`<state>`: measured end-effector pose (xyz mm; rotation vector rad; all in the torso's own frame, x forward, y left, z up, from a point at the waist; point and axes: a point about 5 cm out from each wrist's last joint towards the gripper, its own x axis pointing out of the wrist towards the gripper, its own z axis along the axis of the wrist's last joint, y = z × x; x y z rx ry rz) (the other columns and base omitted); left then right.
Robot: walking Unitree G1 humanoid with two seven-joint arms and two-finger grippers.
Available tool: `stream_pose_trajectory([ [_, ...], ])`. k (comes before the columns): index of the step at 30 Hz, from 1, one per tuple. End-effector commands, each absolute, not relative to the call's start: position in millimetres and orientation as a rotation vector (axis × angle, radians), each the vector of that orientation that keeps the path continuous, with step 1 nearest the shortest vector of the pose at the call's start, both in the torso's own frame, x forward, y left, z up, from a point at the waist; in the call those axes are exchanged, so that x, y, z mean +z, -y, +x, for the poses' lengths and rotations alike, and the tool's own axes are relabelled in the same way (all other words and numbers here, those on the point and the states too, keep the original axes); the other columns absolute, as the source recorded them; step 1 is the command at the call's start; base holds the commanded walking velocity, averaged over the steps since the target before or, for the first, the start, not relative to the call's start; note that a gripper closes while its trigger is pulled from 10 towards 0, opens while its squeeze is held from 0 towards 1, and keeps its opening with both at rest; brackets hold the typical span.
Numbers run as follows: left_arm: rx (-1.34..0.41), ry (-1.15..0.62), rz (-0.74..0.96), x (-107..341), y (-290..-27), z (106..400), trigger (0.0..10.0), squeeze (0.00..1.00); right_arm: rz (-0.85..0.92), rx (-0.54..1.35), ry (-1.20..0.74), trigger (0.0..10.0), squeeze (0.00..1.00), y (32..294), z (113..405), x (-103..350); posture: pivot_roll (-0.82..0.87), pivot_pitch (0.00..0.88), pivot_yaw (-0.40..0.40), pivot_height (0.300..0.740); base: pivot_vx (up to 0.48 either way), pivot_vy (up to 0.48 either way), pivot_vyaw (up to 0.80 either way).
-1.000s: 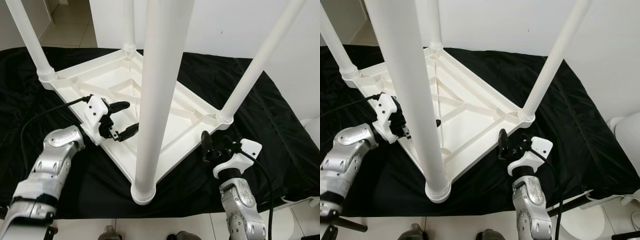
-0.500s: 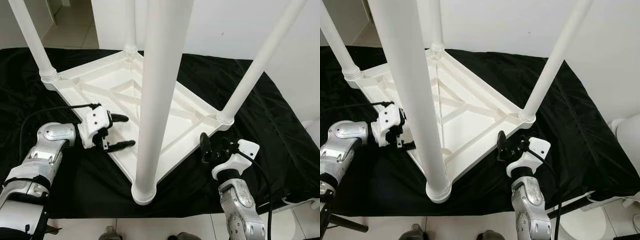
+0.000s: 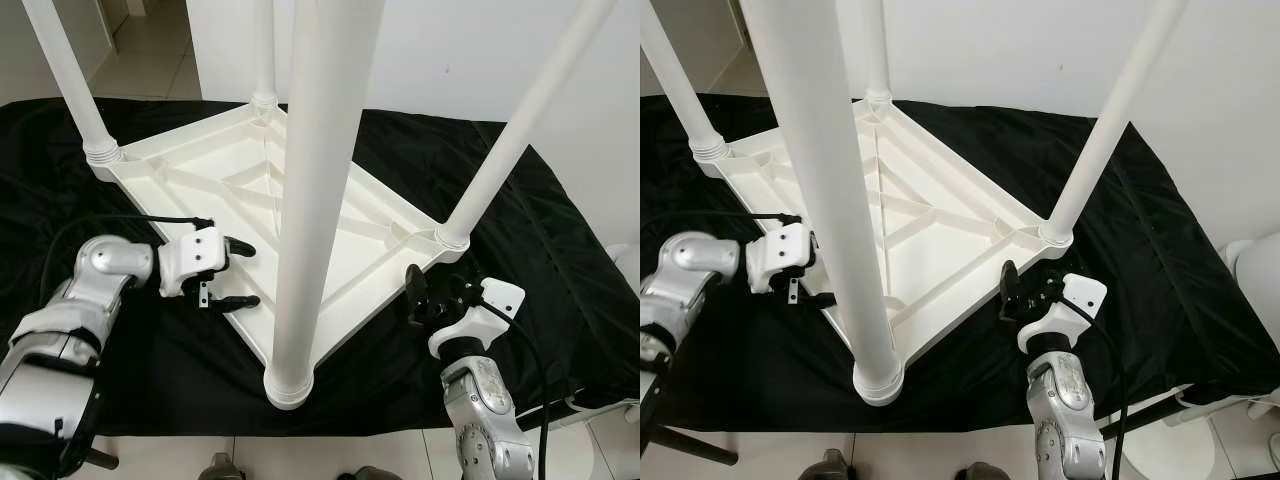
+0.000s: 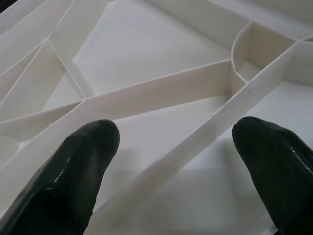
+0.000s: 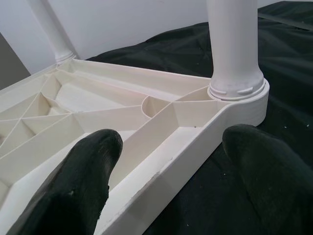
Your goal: Building children table
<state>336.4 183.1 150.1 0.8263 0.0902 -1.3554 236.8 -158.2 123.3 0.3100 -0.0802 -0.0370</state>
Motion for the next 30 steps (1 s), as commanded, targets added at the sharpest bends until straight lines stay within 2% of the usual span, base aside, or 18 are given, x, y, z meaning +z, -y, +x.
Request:
stream_pose_trajectory([
  [1, -1.355, -0.117, 0.886, 143, -179, 337, 10.0, 0.0, 0.305, -0.059, 0.083, 10.0, 0.0, 162, 237, 124, 0.03, 0.006, -0.025, 0.74, 0.0, 0.0, 0.0],
  [11, -1.359, -0.149, 0.964, 144, -170, 345, 10.0, 0.0, 0.294, -0.065, 0.09, 10.0, 0.0, 164, 236, 126, 0.02, 0.024, -0.01, 0.74, 0.0, 0.0, 0.0],
  [17, -1.329, -0.203, 0.972, 140, -161, 351, 10.0, 0.0, 0.263, -0.039, 0.074, 10.0, 0.0, 155, 232, 124, 0.01, 0.036, -0.004, 0.74, 0.0, 0.0, 0.0],
  [27, -1.358, -0.228, 0.982, 139, -149, 354, 10.0, 0.0, 0.263, -0.045, 0.072, 10.0, 0.0, 155, 233, 124, 0.0, 0.049, -0.001, 0.74, 0.0, 0.0, 0.0],
  [28, -1.37, -0.235, 0.976, 140, -148, 354, 4.9, 0.0, 0.262, -0.049, 0.071, 10.0, 0.0, 156, 233, 124, -0.01, 0.05, 0.002, 0.74, 0.0, 0.0, 0.0],
  [29, -1.37, -0.235, 0.976, 140, -148, 354, 4.9, 0.0, 0.262, -0.049, 0.071, 10.0, 0.0, 156, 233, 124, -0.01, 0.05, 0.002, 0.74, 0.0, 0.0, 0.0],
  [30, -1.378, -0.239, 0.973, 140, -147, 354, 1.8, 0.0, 0.261, -0.051, 0.071, 10.0, 0.0, 157, 233, 124, -0.01, 0.05, 0.002, 0.74, 0.0, 0.0, 0.0],
])
